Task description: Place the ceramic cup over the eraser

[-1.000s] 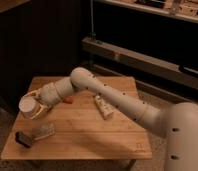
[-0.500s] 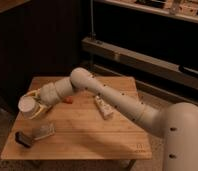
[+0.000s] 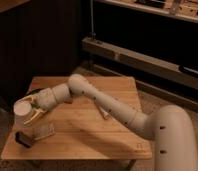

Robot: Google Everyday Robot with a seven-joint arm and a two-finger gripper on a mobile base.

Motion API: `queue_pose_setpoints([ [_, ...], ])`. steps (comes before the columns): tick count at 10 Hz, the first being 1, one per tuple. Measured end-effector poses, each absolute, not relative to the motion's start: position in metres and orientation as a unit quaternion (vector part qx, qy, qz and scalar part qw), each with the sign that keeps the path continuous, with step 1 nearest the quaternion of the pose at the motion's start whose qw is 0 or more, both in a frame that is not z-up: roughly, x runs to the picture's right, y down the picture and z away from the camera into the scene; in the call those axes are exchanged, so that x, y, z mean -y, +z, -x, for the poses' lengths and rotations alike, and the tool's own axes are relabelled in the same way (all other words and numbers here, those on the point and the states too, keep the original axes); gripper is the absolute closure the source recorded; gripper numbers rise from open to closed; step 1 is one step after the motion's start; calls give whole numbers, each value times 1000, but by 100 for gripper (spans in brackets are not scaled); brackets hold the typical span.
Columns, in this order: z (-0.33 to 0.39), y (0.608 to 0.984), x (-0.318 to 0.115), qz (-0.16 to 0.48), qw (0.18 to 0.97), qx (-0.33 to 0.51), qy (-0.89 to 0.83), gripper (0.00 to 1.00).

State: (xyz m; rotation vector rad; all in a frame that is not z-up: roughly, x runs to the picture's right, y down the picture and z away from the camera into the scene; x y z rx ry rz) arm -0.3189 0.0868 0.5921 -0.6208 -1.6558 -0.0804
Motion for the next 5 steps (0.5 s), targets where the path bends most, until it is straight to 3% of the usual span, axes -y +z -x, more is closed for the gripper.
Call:
queue_pose_setpoints([
  [5, 327, 593, -101, 331, 631, 701, -39, 88],
])
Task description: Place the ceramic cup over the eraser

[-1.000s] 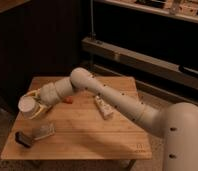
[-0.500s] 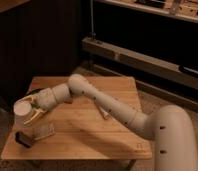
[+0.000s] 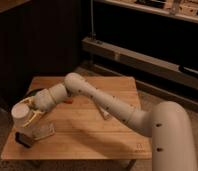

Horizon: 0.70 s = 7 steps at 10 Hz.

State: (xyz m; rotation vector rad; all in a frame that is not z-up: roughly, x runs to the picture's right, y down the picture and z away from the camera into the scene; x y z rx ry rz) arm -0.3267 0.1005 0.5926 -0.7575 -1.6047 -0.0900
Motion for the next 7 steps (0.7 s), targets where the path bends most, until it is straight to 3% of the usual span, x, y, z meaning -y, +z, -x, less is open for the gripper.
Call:
queue_pose_setpoints([
  [7, 367, 601, -121, 393, 592, 701, -65, 88],
])
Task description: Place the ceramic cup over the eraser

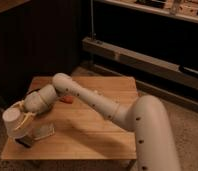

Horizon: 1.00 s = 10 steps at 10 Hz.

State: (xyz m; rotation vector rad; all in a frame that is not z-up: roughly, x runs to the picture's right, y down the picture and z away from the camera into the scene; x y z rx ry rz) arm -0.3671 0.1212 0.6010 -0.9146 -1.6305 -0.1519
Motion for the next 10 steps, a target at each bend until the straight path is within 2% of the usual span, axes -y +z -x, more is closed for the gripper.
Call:
queue_pose_setpoints([
  [5, 373, 604, -128, 410, 587, 694, -76, 88],
  [10, 359, 614, -120, 380, 602, 700, -54, 88],
])
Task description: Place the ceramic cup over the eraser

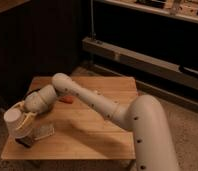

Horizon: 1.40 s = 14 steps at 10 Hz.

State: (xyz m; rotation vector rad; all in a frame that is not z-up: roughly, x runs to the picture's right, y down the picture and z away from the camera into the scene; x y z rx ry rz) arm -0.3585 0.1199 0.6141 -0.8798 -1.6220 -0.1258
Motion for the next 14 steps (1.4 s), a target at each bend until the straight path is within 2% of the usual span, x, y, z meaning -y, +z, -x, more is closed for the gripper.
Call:
queue_pose_setpoints([
  [4, 357, 619, -125, 381, 605, 698, -45, 88],
  [14, 382, 631, -136, 445, 605, 660, -21, 88],
])
